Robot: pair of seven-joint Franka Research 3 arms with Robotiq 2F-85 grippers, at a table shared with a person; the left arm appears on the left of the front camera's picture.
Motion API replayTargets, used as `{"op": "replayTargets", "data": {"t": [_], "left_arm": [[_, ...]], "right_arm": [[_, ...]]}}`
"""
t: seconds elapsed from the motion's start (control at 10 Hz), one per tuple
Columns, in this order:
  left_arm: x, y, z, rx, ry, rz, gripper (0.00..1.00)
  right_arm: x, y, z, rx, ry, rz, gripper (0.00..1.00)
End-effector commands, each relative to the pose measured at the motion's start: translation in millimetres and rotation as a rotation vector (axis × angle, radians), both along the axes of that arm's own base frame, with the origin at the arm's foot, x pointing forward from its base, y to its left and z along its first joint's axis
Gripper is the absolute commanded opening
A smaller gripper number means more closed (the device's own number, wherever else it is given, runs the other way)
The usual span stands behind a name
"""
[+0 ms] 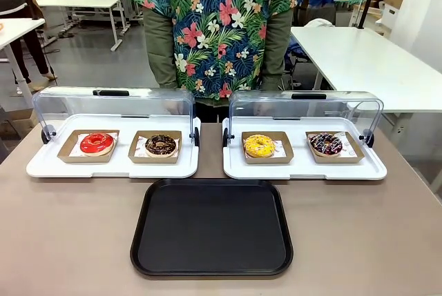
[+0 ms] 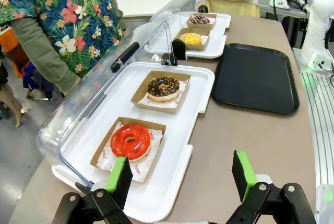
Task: Move the second donut from the left to the tray.
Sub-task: Pick up the Paper togo box containing the Donut indicated by the person and place it on the Handle tray.
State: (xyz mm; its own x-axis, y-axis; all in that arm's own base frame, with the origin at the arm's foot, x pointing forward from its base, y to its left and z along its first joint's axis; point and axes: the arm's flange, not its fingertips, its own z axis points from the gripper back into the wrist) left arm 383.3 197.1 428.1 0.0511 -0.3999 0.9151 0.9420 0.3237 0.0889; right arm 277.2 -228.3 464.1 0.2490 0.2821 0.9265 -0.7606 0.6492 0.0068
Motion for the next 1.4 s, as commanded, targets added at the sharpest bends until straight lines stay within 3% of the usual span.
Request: {"op": "replayTargets", "data": {"t": [0.0,1.3], "left_arm": [[-1.1,-0.5,2.9,0.009,0.013,0.002,1.0],[-1.1,-0.5,2.9,0.009,0.013,0.002,1.0]], "right_arm": [[3.6,-1.7,1.6,0.003,-0.04,0.003,1.0],[3.6,-1.7,1.6,0.003,-0.04,0.003,1.0]]}}
